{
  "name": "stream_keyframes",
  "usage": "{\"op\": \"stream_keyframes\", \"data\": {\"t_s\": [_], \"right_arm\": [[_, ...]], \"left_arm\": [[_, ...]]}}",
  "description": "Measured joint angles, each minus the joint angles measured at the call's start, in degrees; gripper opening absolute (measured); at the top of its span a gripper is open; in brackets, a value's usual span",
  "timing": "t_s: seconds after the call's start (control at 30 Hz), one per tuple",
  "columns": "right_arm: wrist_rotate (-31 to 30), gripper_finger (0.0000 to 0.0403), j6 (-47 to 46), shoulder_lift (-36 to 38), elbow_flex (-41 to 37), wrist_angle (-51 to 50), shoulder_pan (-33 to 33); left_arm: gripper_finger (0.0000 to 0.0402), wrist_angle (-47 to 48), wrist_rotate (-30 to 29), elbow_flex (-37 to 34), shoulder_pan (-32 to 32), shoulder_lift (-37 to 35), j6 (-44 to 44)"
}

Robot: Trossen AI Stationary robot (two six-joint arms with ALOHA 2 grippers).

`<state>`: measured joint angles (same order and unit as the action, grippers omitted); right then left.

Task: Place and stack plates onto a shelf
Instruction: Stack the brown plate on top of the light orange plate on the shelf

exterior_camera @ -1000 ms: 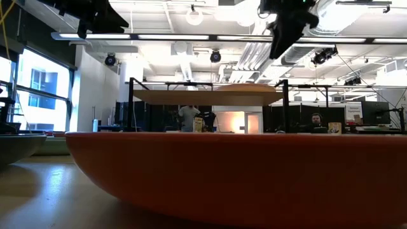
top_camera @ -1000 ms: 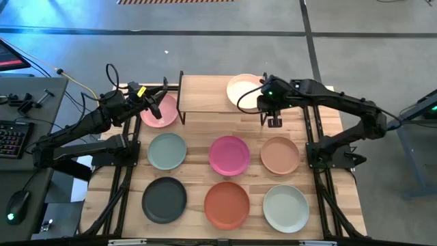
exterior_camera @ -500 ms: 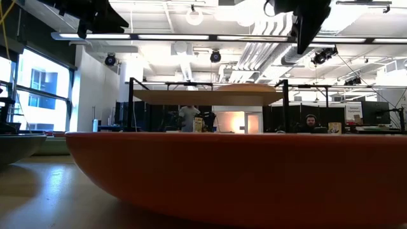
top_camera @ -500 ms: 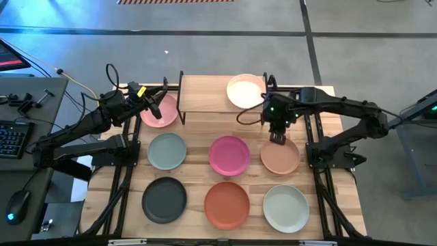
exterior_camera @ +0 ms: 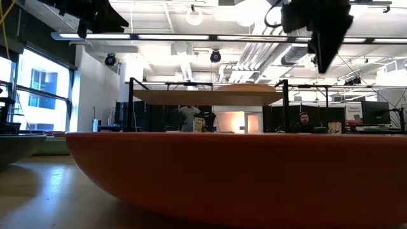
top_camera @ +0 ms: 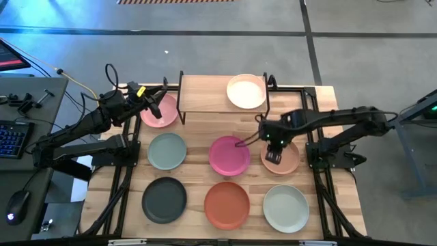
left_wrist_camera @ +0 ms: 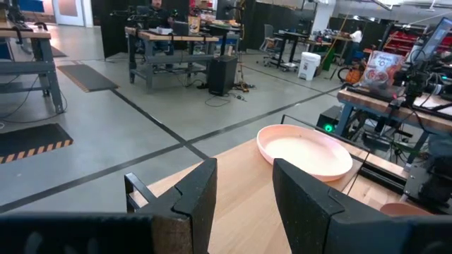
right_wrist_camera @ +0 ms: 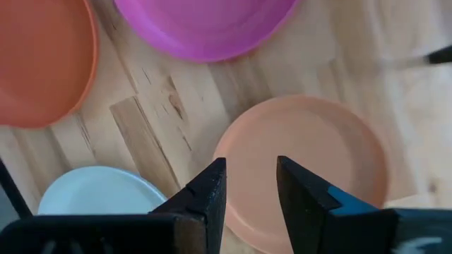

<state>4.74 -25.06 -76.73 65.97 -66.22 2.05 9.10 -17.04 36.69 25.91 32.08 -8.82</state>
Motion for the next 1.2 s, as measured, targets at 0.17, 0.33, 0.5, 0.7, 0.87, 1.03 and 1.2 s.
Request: {"op": "stream_keyframes", "data": {"t_s": [0.17, 0.33, 0.5, 0.7, 0.87, 1.03, 1.2], "right_arm": [[0.03, 0.0105, -6.65, 0.0, -6.25, 5.93, 3.66], [0.02, 0.0105, -11.08, 0.0, -12.32, 12.79, 6.76], [-0.32, 0.0105, -14.87, 0.0, -16.76, 17.96, 9.06], [-3.82, 0.0105, -16.37, -0.02, -20.48, 23.7, 11.81], [-7.35, 0.0105, -16.95, -0.04, -22.43, 26.86, 14.29], [-9.31, 0.0105, -17.08, -0.11, -22.99, 28.62, 16.32], [-12.59, 0.0105, -18.64, -0.13, -22.99, 28.68, 17.4]], "left_arm": [[0.0129, 0.04, -0.04, 0.0, 0.0, 0.02, 2.21], [0.0129, 0.05, -0.07, 0.0, 0.0, 0.02, 2.47], [0.0129, 0.07, -0.12, 0.0, -0.01, 0.02, 2.52], [0.0129, 0.07, -0.47, 0.0, -0.02, 0.02, 3.43], [0.0129, 0.09, -1.29, 0.0, 0.0, 0.08, 3.15], [0.0129, 0.15, -1.27, 0.0, -0.01, 0.64, 3.1], [0.0129, 0.13, -1.51, 0.0, 0.0, 1.31, 3.1]]}}
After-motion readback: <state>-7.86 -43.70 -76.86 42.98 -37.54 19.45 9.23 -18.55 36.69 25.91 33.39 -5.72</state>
